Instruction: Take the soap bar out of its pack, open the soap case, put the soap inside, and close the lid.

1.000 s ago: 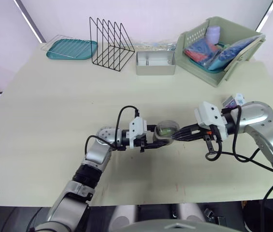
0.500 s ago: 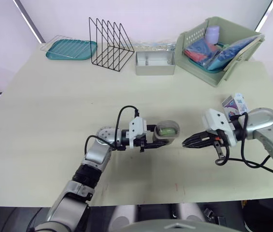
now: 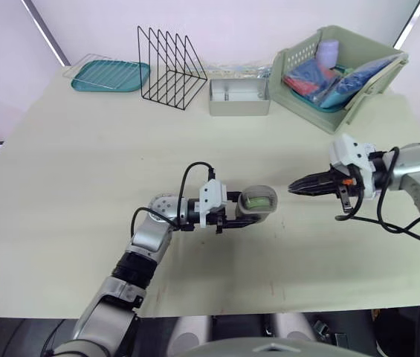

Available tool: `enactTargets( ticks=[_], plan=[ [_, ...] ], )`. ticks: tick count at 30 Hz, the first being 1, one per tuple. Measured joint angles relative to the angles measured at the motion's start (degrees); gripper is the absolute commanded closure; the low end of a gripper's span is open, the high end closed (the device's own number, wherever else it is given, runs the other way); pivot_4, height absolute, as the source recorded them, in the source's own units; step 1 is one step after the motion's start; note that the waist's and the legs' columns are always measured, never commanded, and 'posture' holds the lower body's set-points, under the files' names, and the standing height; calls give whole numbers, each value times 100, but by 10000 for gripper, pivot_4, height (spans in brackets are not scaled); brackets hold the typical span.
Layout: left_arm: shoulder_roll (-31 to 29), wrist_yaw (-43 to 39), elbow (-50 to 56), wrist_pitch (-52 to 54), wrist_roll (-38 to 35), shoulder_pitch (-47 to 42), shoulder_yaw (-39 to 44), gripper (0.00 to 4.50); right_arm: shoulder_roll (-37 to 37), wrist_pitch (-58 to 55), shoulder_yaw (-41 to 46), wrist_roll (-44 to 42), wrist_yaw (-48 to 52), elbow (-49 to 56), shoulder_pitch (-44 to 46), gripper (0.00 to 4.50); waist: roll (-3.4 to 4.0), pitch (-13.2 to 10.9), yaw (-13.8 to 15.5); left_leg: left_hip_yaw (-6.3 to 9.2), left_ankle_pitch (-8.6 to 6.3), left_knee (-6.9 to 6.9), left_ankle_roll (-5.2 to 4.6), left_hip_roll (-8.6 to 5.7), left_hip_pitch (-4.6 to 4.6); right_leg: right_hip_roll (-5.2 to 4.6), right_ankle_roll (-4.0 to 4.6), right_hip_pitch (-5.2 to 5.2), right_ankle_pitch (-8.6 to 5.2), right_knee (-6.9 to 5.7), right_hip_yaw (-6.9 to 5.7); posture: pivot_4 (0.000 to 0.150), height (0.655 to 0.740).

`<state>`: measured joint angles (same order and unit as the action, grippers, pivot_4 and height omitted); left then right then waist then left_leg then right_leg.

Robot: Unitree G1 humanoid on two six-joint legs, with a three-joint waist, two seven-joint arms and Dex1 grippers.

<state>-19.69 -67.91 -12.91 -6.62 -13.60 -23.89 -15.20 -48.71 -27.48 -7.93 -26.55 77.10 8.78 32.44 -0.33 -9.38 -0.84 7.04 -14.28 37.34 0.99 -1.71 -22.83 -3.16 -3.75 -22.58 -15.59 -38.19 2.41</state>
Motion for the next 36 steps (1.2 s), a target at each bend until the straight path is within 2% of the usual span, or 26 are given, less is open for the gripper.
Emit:
enactTargets(
  ticks=[14,36],
  plan=[
    [1,9,-1,0,2,-1,0,24676,417,-58,-75,-44,-111,264,169,43523,0,0,-1,0,0,0,0,0,0,0,0,-1,0,-1,0,1500,7400],
    [-28,10,-1,0,15,-2,2,24676,545,94,-408,265,-114,265,281,43523,1,2,-12,0,0,0,0,0,5,1,0,0,0,-4,0,1500,7400]
  ],
)
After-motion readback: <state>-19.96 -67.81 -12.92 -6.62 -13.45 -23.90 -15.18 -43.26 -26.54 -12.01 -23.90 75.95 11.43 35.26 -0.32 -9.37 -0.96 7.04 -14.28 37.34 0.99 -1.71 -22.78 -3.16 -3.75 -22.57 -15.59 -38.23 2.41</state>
